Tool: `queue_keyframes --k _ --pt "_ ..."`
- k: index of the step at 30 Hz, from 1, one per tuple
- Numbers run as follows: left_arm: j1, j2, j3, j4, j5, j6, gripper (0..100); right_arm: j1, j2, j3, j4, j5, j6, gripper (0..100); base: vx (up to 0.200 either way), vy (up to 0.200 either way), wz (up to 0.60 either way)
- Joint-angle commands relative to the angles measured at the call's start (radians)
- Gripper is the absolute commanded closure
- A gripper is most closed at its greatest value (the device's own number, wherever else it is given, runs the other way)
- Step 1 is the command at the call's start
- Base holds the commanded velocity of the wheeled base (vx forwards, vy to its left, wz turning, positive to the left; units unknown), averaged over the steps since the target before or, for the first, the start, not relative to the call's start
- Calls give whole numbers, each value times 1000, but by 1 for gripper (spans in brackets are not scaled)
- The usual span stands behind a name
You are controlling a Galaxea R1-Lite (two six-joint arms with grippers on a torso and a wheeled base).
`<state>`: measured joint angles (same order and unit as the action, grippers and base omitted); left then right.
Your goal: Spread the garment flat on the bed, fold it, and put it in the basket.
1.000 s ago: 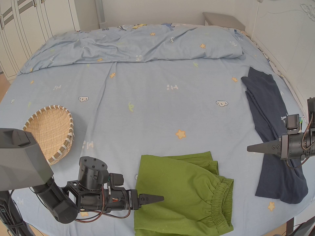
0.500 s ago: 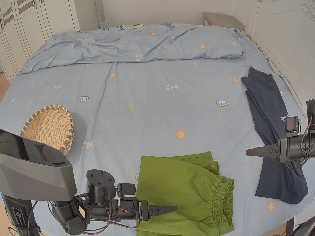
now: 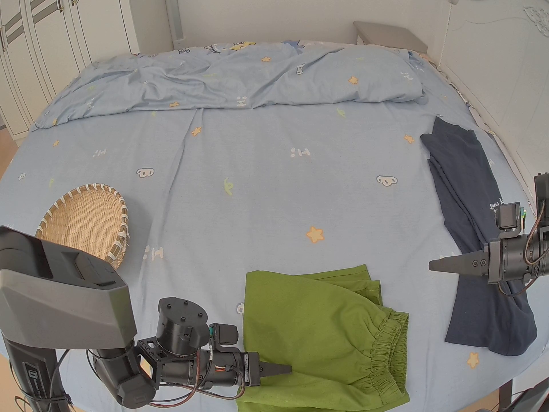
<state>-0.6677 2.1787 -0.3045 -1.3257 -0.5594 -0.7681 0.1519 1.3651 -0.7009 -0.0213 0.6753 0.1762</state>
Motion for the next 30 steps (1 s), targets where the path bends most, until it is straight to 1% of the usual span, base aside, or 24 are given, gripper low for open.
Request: queue_keyframes --k 1,2,3,4,5,6,7,8,9,10,11,13,15,16,17,18,20,21,22,24,30 --pt "16 -174 -153 315 -1 -5 100 -6 -24 -16 -3 1 8 0 0 0 0" --pt "17 -215 -197 421 1 -4 100 -9 -37 -23 -3 3 11 0 0 0 0" --pt "19 -232 -217 465 1 -2 100 -9 -41 -26 -2 3 11 0 0 0 0" --pt "46 -286 -285 605 3 4 100 -12 -49 -45 3 1 14 0 0 0 0" --pt "46 -286 -285 605 3 4 100 -12 -49 -45 3 1 14 0 0 0 0" --pt "88 -347 -375 774 -2 23 100 -14 -50 -83 7 1 31 0 0 0 0" --pt "102 -373 -430 859 -5 41 100 -14 -50 -106 11 1 49 0 0 0 0" --pt "102 -373 -430 859 -5 41 100 -14 -50 -106 11 1 49 0 0 0 0" --pt "125 -404 -527 1031 -8 105 100 -14 -43 -155 11 1 86 0 0 0 0" --pt "128 -405 -536 1043 -8 113 100 -14 -41 -158 11 1 88 0 0 0 0" --pt "158 -412 -640 1229 -8 220 100 -11 -35 -200 14 1 109 0 0 0 0" --pt "206 -412 -752 1419 -16 337 100 -12 -24 -210 7 1 121 0 0 0 0" --pt "253 -404 -866 1600 -43 417 100 -12 -23 -203 3 3 121 0 0 0 0" --pt "263 -404 -891 1637 -53 429 100 -11 -23 -201 3 3 120 0 0 0 0" --pt "292 -402 -955 1738 -88 466 100 -14 -21 -198 3 0 120 0 0 0 0" --pt "318 -402 -989 1798 -117 490 100 -14 -21 -201 3 1 120 0 0 0 0" --pt "352 -401 -1021 1847 -148 527 100 -14 -21 -204 3 1 121 0 0 0 0" --pt "355 -399 -1022 1850 -149 530 100 -14 -23 -204 3 1 121 0 0 0 0" --pt "378 -401 -1033 1867 -157 556 100 -12 -23 -201 3 1 121 0 0 0 0" --pt "390 -401 -1038 1866 -155 561 100 -14 -23 -200 4 1 123 0 0 0 0" --pt "387 -410 -1049 1869 -148 559 100 -14 -23 -201 4 1 123 0 0 0 0"
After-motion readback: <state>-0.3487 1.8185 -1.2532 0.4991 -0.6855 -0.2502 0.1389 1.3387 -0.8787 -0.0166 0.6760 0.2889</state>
